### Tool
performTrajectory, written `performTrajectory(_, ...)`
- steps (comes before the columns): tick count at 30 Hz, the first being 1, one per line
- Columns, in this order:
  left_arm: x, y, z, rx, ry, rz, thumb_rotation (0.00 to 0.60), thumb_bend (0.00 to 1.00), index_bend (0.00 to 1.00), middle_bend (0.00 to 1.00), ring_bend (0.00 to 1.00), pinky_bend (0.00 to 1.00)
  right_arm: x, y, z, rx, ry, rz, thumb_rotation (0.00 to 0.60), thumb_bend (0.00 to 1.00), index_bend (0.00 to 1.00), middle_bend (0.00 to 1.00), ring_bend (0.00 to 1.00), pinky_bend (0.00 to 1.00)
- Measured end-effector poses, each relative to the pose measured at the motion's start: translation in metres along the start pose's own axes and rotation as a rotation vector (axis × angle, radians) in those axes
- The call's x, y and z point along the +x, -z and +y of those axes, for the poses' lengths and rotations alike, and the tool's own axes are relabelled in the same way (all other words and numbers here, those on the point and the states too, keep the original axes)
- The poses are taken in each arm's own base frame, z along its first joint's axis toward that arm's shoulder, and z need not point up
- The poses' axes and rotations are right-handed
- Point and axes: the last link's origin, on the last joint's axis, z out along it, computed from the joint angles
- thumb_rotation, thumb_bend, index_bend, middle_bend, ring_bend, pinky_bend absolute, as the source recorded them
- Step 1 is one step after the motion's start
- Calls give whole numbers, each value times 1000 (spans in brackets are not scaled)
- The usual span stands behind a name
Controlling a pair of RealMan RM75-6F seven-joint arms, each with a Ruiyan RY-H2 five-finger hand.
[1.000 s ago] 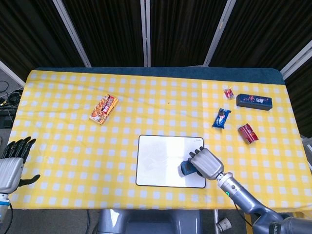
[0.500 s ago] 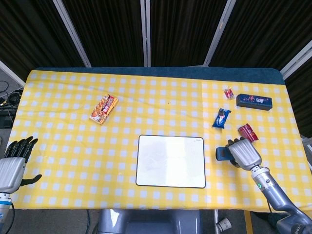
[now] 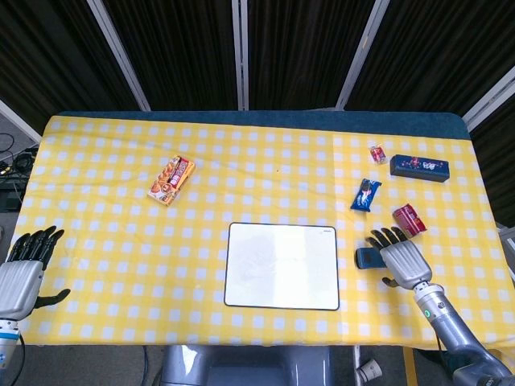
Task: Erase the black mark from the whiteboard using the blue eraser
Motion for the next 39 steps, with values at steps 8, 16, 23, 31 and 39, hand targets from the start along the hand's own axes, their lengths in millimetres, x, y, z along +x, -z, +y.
performTrajectory(8, 5, 1, -4, -5, 29, 13, 600, 0, 0, 0, 0, 0, 24, 33, 4, -43, -56, 135, 600, 0, 0, 0, 0, 0)
performTrajectory(16, 12, 7, -6, -31, 54, 36, 600, 0, 0, 0, 0, 0, 44, 80, 14, -110, -70, 403, 600, 0, 1, 0, 0, 0)
performTrajectory(23, 14, 12, -6, -37, 57, 35, 600, 0, 0, 0, 0, 0, 42, 102, 19, -139, -61, 506, 600, 0, 6, 0, 0, 0)
performTrajectory(31, 13, 12, -5, -38, 52, 34, 600, 0, 0, 0, 0, 0, 43, 105, 23, -156, -80, 520, 600, 0, 7, 0, 0, 0)
performTrajectory(39, 14, 15, -6, -37, 55, 41, 600, 0, 0, 0, 0, 0, 44, 109, 28, -172, -96, 534, 600, 0, 7, 0, 0, 0)
